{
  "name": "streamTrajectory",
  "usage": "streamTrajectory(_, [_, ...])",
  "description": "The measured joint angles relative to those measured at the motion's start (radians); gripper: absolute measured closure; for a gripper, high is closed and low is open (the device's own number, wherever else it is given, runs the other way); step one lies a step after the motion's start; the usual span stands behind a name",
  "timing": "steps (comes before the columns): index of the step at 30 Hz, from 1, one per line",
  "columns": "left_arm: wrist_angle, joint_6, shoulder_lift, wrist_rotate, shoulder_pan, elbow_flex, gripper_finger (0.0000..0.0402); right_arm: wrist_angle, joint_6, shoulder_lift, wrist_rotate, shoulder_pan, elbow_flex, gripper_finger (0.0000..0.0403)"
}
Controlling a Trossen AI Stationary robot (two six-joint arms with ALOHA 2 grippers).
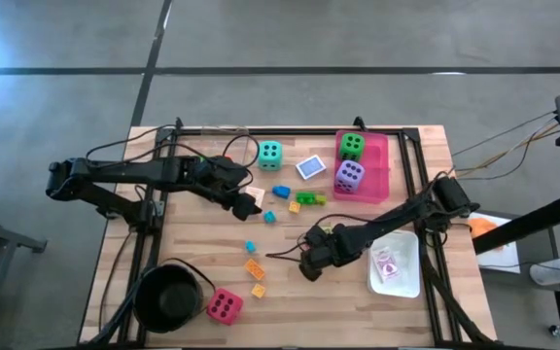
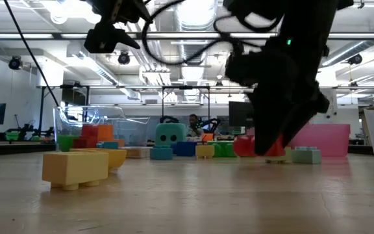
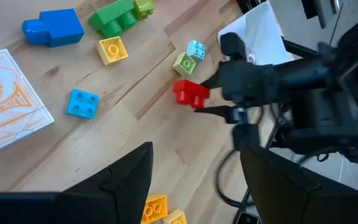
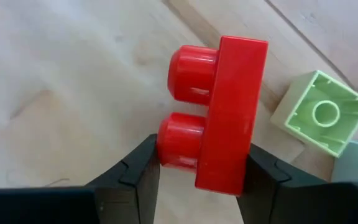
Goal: Pick & Place Toys
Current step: Put the red game piece into the transparent bin
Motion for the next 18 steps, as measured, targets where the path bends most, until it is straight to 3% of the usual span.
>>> streamTrajectory(8, [-0.013,0.003,0.0,0.0,0.0,0.0,0.0158,0.022,-0.155,-0.129,-0.1,0.0,0.0,0.0253])
streamTrajectory(18, [-0.01,-0.003,0.0,0.003,-0.001,0.0,0.0158,0.168,-0.283,-0.327,-0.195,0.001,-0.002,0.0253])
